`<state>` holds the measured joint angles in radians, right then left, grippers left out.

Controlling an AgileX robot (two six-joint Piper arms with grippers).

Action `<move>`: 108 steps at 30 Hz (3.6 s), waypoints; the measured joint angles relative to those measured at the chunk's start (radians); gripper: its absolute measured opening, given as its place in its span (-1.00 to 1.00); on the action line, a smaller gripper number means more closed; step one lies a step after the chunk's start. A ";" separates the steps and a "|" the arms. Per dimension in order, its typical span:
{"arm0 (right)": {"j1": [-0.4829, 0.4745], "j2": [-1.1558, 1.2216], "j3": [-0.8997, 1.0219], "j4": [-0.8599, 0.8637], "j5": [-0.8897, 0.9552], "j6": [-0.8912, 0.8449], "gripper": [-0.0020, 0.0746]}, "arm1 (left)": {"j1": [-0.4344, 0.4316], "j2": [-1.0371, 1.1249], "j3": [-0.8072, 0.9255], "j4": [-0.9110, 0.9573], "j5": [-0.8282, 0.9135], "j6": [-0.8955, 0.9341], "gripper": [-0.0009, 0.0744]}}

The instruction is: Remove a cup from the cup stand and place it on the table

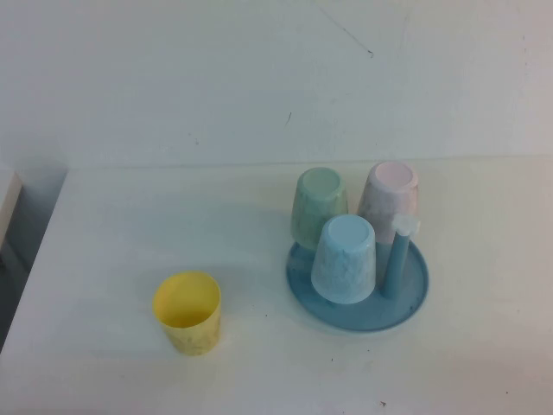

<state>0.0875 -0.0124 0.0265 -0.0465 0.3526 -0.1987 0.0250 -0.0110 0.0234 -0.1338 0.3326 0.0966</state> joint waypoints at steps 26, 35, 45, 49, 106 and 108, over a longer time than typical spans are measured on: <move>0.000 0.000 0.000 0.000 0.000 0.000 -0.78 | 0.000 0.000 0.000 0.000 0.000 -0.003 -0.98; 0.000 0.000 0.000 0.000 0.000 0.000 -0.78 | 0.000 0.000 0.000 0.000 0.000 -0.003 -0.98; 0.000 0.000 0.000 0.000 0.000 0.000 -0.78 | 0.000 0.000 0.000 0.008 0.000 0.000 -0.98; 0.000 0.000 0.000 0.000 0.000 0.000 -0.78 | 0.000 0.000 0.000 -0.007 -0.007 -0.014 -0.98; 0.000 0.000 0.000 0.002 0.000 0.000 -0.78 | -0.637 1.605 -1.496 0.042 0.617 0.185 -0.98; 0.000 0.000 0.000 0.002 0.000 0.000 -0.78 | -0.658 1.671 -1.555 0.053 0.634 0.166 -0.96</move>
<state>0.0875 -0.0124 0.0265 -0.0443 0.3526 -0.1987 -0.6330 1.6603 -1.5312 -0.0808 0.9661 0.2626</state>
